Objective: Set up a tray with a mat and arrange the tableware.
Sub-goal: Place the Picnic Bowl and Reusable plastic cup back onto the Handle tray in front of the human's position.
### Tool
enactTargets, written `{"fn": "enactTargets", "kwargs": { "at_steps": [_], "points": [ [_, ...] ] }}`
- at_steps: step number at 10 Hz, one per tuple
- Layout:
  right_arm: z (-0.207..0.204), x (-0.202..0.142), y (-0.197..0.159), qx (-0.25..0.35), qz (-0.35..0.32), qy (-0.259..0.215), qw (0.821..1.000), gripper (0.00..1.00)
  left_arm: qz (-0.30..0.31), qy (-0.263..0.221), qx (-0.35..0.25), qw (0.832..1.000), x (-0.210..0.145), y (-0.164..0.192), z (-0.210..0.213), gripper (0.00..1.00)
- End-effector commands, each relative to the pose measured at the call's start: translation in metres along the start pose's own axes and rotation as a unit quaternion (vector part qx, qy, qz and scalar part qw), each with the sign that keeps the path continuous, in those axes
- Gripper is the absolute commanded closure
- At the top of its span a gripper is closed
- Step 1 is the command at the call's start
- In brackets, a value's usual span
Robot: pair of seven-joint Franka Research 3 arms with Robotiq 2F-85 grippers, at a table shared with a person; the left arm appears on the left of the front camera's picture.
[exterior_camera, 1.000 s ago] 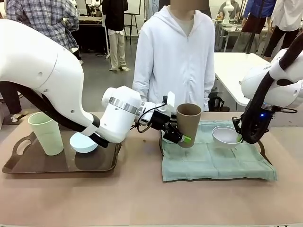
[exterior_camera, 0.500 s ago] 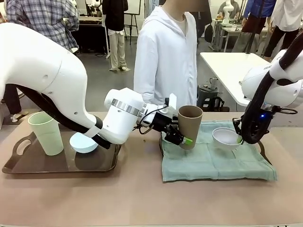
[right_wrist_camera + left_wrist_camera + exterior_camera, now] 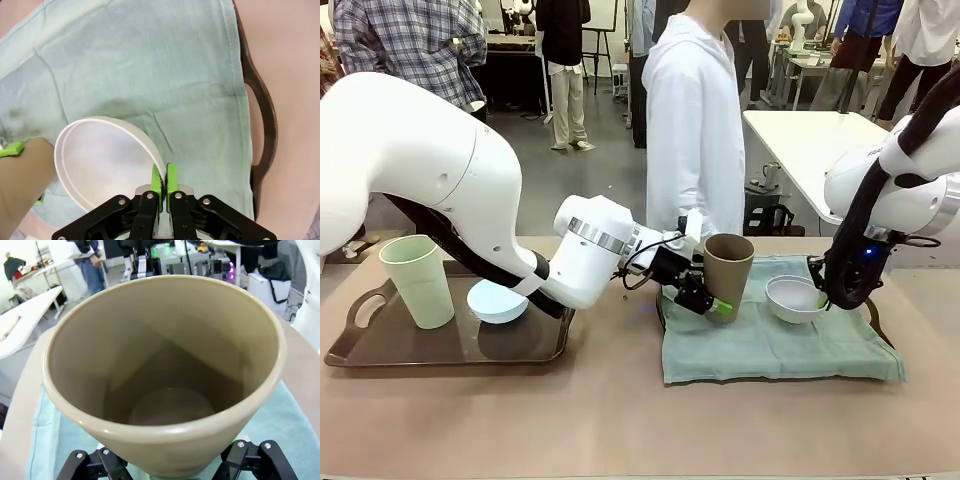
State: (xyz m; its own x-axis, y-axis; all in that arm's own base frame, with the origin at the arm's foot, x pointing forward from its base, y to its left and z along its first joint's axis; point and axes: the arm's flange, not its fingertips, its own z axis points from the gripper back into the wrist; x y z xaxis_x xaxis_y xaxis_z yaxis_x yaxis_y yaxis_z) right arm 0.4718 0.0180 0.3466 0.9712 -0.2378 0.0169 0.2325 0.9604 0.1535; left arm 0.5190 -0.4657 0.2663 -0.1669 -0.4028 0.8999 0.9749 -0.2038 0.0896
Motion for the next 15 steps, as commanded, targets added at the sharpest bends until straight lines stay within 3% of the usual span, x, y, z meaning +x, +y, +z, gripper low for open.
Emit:
{"fn": "enactTargets", "kwargs": {
  "at_steps": [1, 2, 3, 4, 5, 6, 11, 13, 15],
  "points": [
    [-0.011, 0.011, 0.002, 0.002, 0.013, -0.002, 1.000, 0.38, 0.004, 0.011, 0.001, 1.000, 0.002, 0.006, -0.002, 0.18],
    [-0.015, 0.013, 0.002, -0.004, 0.013, 0.000, 1.000, 0.30, 0.004, 0.011, 0.000, 1.000, 0.003, 0.006, -0.001, 0.18],
    [-0.017, 0.014, 0.001, -0.007, 0.013, 0.001, 1.000, 0.00, 0.004, 0.010, -0.002, 1.000, 0.002, 0.006, -0.002, 0.18],
    [-0.016, 0.016, 0.001, -0.009, 0.011, 0.000, 1.000, 0.00, 0.007, 0.011, -0.006, 1.000, 0.001, 0.007, -0.001, 0.00],
    [-0.014, 0.015, 0.002, -0.014, 0.008, -0.003, 1.000, 0.00, 0.010, 0.013, -0.011, 1.000, 0.002, 0.007, 0.001, 0.00],
    [-0.010, 0.014, 0.001, -0.016, 0.004, -0.007, 1.000, 0.53, 0.013, 0.014, -0.013, 1.000, 0.001, 0.006, 0.001, 0.00],
    [0.014, 0.001, -0.008, -0.026, -0.001, -0.017, 1.000, 0.03, 0.064, 0.054, -0.010, 0.996, 0.003, -0.004, 0.026, 0.00],
    [0.024, -0.008, -0.014, -0.027, 0.007, -0.018, 0.999, 0.00, 0.106, 0.095, -0.003, 0.990, 0.012, -0.019, 0.046, 0.00],
    [0.037, -0.023, -0.014, -0.036, 0.019, -0.026, 0.999, 0.00, 0.159, 0.169, 0.025, 0.972, 0.039, -0.039, 0.082, 0.00]
  ]
}}
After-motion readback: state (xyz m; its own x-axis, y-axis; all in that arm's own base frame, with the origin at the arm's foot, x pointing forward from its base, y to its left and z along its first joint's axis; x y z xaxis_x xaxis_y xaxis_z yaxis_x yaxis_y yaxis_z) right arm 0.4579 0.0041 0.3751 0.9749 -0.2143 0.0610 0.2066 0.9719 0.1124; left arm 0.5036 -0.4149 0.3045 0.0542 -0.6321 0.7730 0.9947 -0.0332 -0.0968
